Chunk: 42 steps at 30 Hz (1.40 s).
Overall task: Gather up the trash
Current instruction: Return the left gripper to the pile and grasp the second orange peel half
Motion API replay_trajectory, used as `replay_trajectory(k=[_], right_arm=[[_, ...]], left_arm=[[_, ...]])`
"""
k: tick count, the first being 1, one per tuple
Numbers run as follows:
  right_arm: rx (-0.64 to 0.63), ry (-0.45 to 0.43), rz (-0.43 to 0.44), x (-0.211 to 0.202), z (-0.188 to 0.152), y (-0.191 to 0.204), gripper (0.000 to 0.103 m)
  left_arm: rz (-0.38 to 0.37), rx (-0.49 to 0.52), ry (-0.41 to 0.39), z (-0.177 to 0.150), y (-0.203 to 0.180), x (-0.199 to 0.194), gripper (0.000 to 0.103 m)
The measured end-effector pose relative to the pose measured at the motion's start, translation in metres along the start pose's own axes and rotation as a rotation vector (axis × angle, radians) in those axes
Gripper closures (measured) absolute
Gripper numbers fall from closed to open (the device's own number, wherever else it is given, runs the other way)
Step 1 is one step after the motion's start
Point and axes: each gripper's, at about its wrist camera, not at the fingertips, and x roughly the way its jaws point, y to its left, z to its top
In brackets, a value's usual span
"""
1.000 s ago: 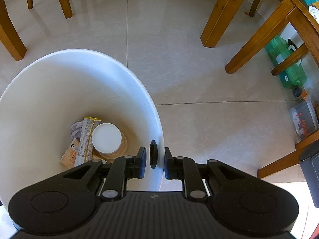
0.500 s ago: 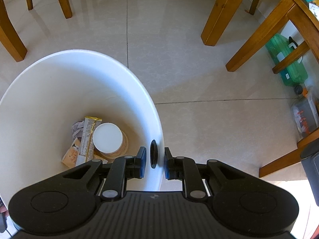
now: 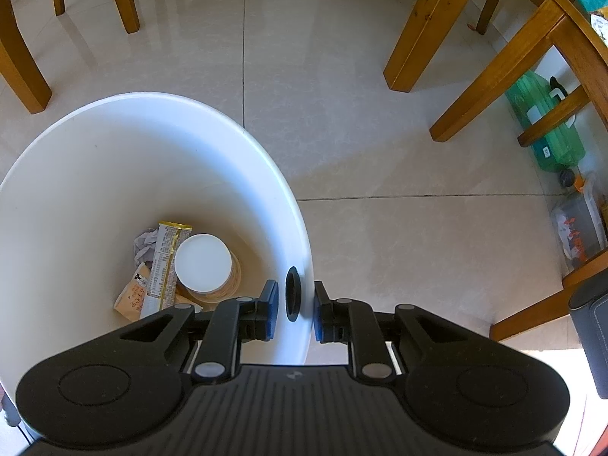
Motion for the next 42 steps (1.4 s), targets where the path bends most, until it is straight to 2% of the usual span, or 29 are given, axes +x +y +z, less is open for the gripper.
replay_trajectory(k=[7,14,26,35,39,42], right_arm=[[0.018,0.003,0.016,0.000,0.001,-0.003,0.083],[0.053,0.006,0.031,0.002,0.002,-0.009,0.092],[0.041,0.006,0.035,0.005,0.001,-0.010,0.092],[-0.003,0.005,0.012,0.004,0.002,-0.004,0.091],[-0.010,0.004,0.013,0.004,0.002,-0.004,0.091],[-0.008,0.005,0.015,0.004,0.002,-0.005,0.091]], left_arm=[[-0.005,0.004,0.004,-0.001,0.004,-0.008,0.037],[-0.014,0.031,-0.003,0.001,0.006,-0.017,0.039],[-0.073,0.071,0.006,0.010,0.007,-0.027,0.040],[-0.113,0.118,0.004,0.023,0.019,-0.069,0.041],[-0.133,0.114,0.011,0.033,0.027,-0.102,0.041],[-0.138,0.148,0.000,0.044,0.027,-0.134,0.041]])
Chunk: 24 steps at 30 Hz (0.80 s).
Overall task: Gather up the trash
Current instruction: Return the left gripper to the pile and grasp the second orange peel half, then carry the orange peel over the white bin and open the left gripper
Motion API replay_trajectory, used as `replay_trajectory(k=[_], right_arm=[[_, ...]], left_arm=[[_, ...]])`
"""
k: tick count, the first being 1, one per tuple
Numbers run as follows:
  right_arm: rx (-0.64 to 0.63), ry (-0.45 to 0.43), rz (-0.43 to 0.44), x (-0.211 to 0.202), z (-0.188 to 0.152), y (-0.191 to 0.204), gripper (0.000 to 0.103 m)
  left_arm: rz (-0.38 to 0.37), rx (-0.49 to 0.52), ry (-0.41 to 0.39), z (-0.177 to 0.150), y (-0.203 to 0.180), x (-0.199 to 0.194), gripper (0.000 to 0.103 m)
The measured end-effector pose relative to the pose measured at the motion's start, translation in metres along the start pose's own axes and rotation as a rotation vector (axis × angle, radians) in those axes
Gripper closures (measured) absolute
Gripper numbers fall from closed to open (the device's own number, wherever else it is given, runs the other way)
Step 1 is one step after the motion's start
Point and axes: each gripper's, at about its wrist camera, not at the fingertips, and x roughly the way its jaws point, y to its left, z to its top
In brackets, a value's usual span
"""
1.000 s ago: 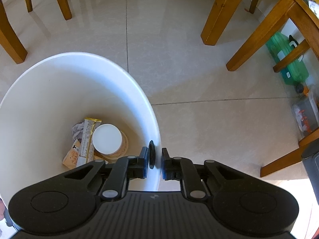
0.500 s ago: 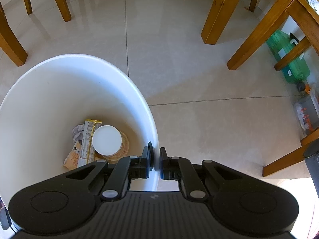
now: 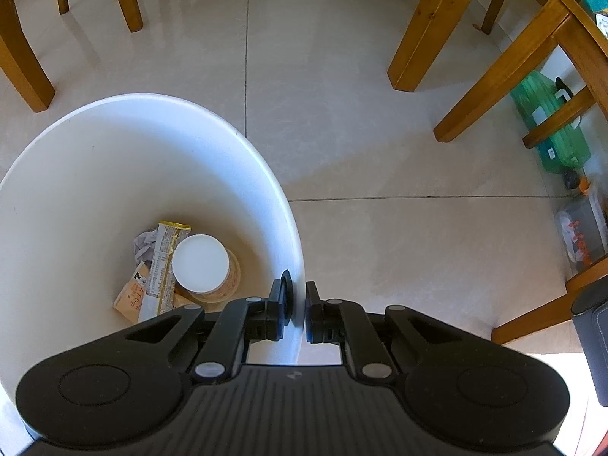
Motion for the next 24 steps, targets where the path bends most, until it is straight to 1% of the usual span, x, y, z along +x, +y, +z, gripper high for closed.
replay_trajectory(k=[3,6,9,13,15,18,19,20,21,22,24], right_arm=[[-0.003,-0.001,-0.002,0.000,0.000,0.001,0.091],[-0.009,-0.004,-0.002,0.000,-0.001,0.001,0.091],[-0.012,-0.006,-0.002,0.000,-0.002,0.002,0.091],[-0.014,-0.007,0.000,0.000,-0.003,0.002,0.091],[-0.014,-0.007,0.001,0.000,-0.003,0.002,0.091],[-0.010,-0.005,0.007,0.001,-0.002,0.001,0.091],[-0.007,-0.005,0.008,0.001,-0.002,0.001,0.091],[-0.007,-0.005,0.009,0.000,-0.002,0.001,0.091],[-0.009,-0.005,0.009,0.000,-0.002,0.001,0.091],[-0.010,-0.006,0.009,0.000,-0.002,0.001,0.091],[-0.013,-0.008,0.009,0.000,-0.002,0.000,0.091]], left_arm=[[-0.013,0.022,-0.019,0.023,-0.001,-0.034,0.041],[-0.035,0.060,-0.064,0.043,-0.008,-0.073,0.041],[-0.068,0.113,-0.113,0.066,-0.025,-0.112,0.041],[-0.124,0.184,-0.177,0.096,-0.055,-0.143,0.041],[-0.154,0.208,-0.200,0.110,-0.070,-0.151,0.041],[-0.193,0.238,-0.228,0.130,-0.092,-0.151,0.040],[-0.200,0.246,-0.239,0.135,-0.099,-0.150,0.035],[-0.204,0.249,-0.249,0.138,-0.106,-0.148,0.034],[-0.214,0.254,-0.251,0.140,-0.112,-0.146,0.027],[-0.220,0.261,-0.257,0.141,-0.117,-0.143,0.024],[-0.213,0.269,-0.271,0.140,-0.123,-0.139,0.022]])
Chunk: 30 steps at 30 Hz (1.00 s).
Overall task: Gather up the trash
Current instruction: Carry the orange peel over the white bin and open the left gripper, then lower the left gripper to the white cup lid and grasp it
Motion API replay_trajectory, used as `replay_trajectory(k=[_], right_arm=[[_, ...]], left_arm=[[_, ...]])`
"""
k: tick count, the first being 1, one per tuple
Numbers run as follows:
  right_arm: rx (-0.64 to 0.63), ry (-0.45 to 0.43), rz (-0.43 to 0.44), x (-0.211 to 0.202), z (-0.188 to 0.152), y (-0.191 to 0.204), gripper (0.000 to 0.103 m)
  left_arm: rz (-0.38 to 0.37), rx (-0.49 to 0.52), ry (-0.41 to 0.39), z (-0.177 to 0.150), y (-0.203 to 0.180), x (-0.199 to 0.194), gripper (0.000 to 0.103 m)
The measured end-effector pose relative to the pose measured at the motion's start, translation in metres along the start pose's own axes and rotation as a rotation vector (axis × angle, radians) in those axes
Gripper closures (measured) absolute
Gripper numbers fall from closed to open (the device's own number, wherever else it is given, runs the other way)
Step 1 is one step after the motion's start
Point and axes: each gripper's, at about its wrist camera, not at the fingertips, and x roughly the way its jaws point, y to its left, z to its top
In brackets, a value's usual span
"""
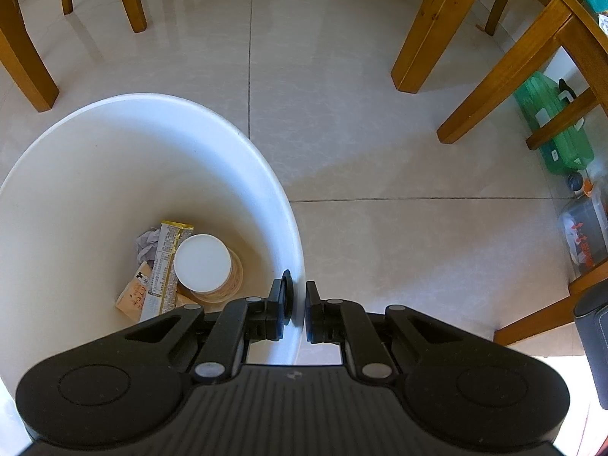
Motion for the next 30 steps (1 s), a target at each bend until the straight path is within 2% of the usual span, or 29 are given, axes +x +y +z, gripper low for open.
replay_trajectory(k=[7,15,20,25,30], right_arm=[[-0.006,-0.004,0.001,0.001,-0.001,0.001,0.091],[-0.003,-0.003,-0.001,0.002,-0.002,0.003,0.090],[-0.007,-0.006,-0.002,0.001,-0.003,0.003,0.090],[-0.018,-0.011,-0.007,0.001,-0.003,0.004,0.090],[-0.020,-0.007,-0.010,0.001,-0.003,0.003,0.090]], left_arm=[[0.055,-0.010,0.005,-0.013,0.004,0.003,0.018],[0.094,-0.065,0.030,-0.041,0.031,-0.001,0.017],[0.142,-0.059,0.039,-0.071,0.041,0.005,0.017],[0.142,-0.020,0.052,-0.108,0.044,0.020,0.017],[0.134,-0.083,0.100,-0.144,0.051,0.053,0.018]])
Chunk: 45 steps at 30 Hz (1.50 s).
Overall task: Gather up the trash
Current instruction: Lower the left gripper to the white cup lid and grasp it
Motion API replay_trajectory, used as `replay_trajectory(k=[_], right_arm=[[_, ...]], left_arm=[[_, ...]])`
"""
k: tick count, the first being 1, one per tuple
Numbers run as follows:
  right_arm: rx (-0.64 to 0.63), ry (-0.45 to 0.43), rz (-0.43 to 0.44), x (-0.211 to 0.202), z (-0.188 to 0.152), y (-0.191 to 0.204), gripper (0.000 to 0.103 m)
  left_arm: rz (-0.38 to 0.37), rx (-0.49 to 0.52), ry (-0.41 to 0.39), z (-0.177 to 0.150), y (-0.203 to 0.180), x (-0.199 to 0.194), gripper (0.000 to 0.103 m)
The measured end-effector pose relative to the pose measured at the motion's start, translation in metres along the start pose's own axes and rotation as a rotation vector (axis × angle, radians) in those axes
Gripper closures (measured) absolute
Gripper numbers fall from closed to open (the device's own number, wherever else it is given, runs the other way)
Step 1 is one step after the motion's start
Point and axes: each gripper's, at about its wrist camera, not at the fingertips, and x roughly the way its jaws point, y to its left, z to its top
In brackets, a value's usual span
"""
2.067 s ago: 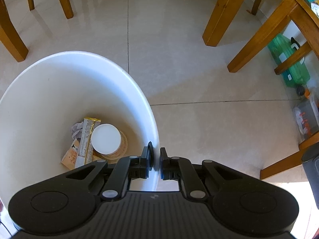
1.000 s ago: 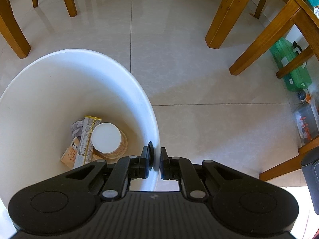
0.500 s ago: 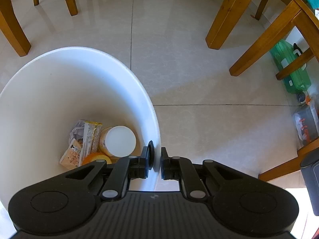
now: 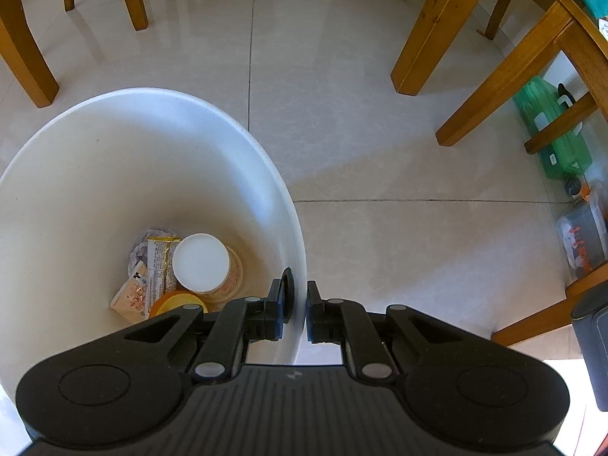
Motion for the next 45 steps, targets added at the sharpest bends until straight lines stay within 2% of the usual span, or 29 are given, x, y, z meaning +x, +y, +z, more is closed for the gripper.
replay_trajectory(k=[3,9,14,19,26,32,34,39,41,43,45], right_arm=[[-0.001,0.002,-0.003,-0.001,-0.001,0.000,0.090],[-0.003,0.003,-0.006,-0.002,0.000,0.000,0.090],[0.000,0.003,-0.006,-0.002,0.000,-0.001,0.090],[0.005,0.005,-0.008,-0.002,0.000,0.000,0.090],[0.010,0.004,-0.012,-0.003,0.000,0.000,0.090],[0.011,0.005,-0.014,-0.004,0.000,0.001,0.090],[0.010,0.006,-0.014,-0.004,0.001,0.001,0.090],[0.010,0.007,-0.016,-0.004,0.001,0.001,0.089],[0.012,0.008,-0.015,-0.004,0.002,0.000,0.089],[0.012,0.008,-0.015,-0.004,0.002,0.000,0.089],[0.012,0.009,-0.015,-0.004,0.002,0.000,0.089]], left_arm=[[-0.007,-0.030,0.020,-0.019,0.000,0.025,0.018],[0.027,-0.020,0.048,-0.049,-0.008,0.077,0.018],[0.019,-0.062,0.065,-0.060,-0.014,0.113,0.018],[0.037,-0.050,0.067,-0.067,-0.021,0.142,0.018],[0.058,-0.112,0.074,-0.070,-0.017,0.161,0.018],[0.140,-0.179,0.091,-0.076,-0.001,0.163,0.018],[0.136,-0.195,0.085,-0.077,0.003,0.161,0.019],[0.084,-0.184,0.069,-0.073,-0.003,0.160,0.035],[0.069,-0.190,0.054,-0.070,-0.006,0.161,0.035],[0.076,-0.179,0.054,-0.070,-0.006,0.164,0.043],[0.081,-0.168,0.056,-0.071,-0.016,0.176,0.044]])
